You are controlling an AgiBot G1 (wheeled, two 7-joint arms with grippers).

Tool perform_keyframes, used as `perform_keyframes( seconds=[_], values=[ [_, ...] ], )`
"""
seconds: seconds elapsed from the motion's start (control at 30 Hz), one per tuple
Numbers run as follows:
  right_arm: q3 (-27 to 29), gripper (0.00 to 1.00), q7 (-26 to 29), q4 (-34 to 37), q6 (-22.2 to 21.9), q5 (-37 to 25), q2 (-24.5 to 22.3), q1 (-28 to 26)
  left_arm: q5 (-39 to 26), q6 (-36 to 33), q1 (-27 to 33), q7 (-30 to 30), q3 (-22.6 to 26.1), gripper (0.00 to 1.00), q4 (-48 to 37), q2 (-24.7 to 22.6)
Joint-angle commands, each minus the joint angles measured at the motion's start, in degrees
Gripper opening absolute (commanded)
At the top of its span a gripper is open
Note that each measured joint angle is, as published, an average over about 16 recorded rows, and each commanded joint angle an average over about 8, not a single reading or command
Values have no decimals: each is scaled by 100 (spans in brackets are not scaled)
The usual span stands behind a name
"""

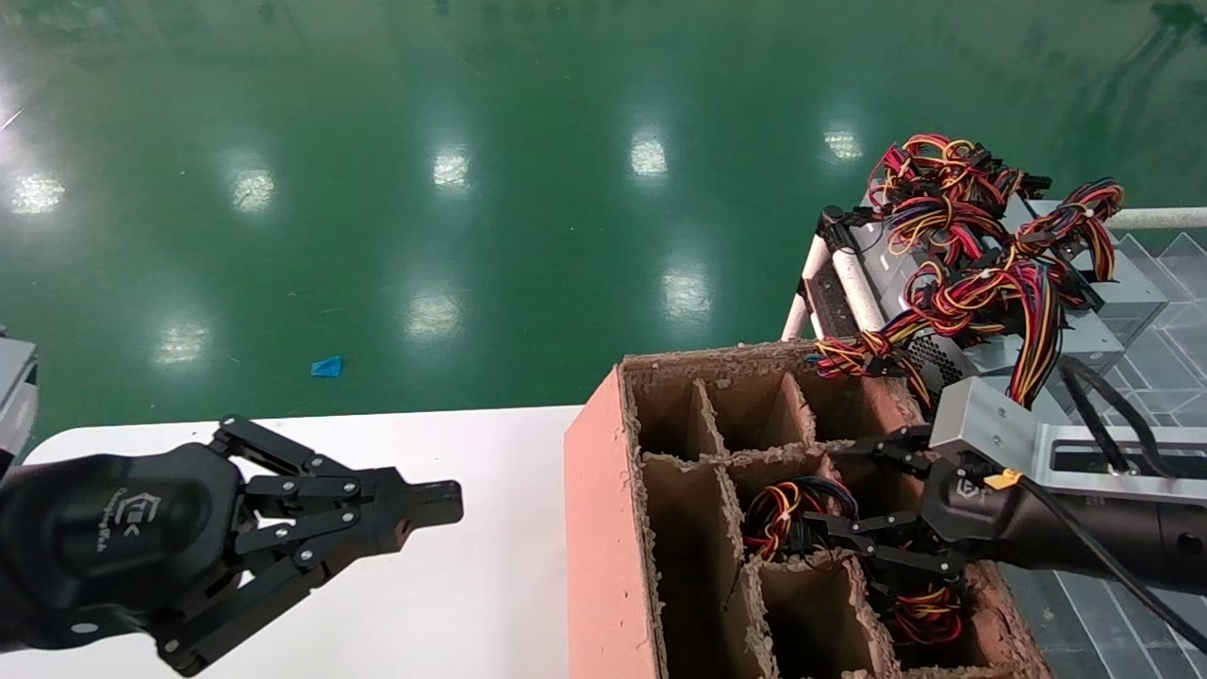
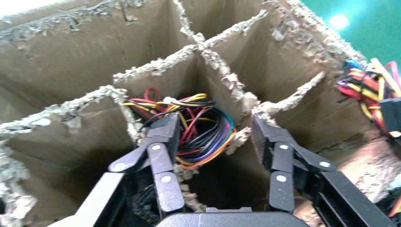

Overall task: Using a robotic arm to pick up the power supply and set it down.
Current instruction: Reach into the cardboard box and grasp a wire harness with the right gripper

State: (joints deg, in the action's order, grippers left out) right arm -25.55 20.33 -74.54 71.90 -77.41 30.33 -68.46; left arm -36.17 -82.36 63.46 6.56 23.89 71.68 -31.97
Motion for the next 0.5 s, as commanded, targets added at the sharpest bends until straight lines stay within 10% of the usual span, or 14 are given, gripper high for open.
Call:
perform_keyframes(
  seconds=[0.03, 0.5],
  values=[
    [-17, 0, 76, 16, 69, 27, -4, -16, 0, 0, 0, 0, 0, 0, 0, 0],
    [-51, 0, 219, -44, 212, 41, -92, -19, 0, 0, 0, 0, 0, 0, 0, 0]
  ],
)
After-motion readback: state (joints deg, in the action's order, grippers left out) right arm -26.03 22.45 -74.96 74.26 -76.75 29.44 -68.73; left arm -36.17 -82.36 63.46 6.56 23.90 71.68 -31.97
